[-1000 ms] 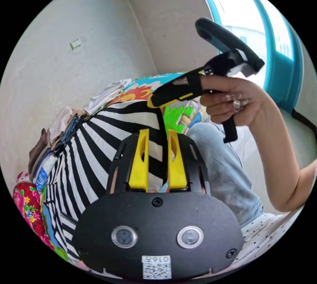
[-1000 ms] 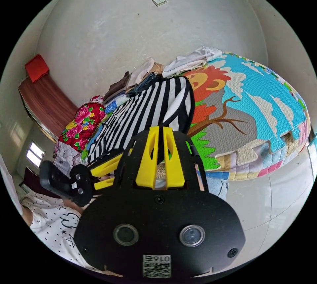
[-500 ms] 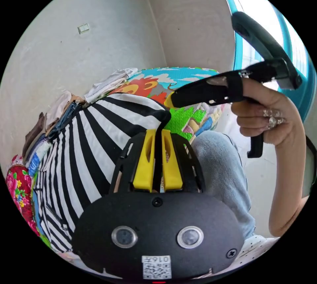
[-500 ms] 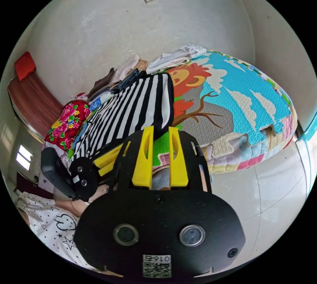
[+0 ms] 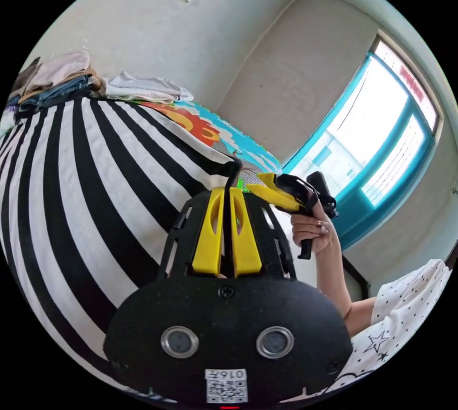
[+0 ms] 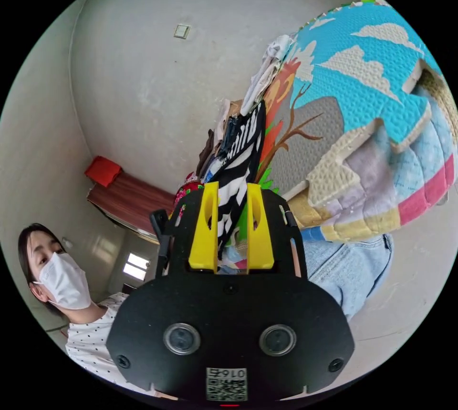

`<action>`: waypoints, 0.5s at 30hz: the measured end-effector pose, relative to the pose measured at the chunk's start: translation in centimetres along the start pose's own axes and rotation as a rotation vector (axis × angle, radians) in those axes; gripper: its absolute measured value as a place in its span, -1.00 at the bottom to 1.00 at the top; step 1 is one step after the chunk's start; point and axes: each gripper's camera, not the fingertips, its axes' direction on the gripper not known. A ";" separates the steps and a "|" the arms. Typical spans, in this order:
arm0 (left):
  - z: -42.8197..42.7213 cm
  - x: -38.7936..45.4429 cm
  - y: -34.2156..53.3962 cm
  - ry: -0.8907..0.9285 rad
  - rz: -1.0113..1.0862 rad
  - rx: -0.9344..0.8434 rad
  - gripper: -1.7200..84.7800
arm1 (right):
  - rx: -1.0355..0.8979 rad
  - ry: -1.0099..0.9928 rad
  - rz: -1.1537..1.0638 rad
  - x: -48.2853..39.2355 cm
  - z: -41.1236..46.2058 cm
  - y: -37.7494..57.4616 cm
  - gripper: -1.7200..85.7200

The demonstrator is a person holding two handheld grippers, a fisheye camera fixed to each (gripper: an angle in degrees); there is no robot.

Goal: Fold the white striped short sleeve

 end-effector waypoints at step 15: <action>7.6 8.3 0.3 -0.465 0.401 -0.207 -0.86 | -0.050 0.151 0.026 1.1 6.2 1.7 -0.52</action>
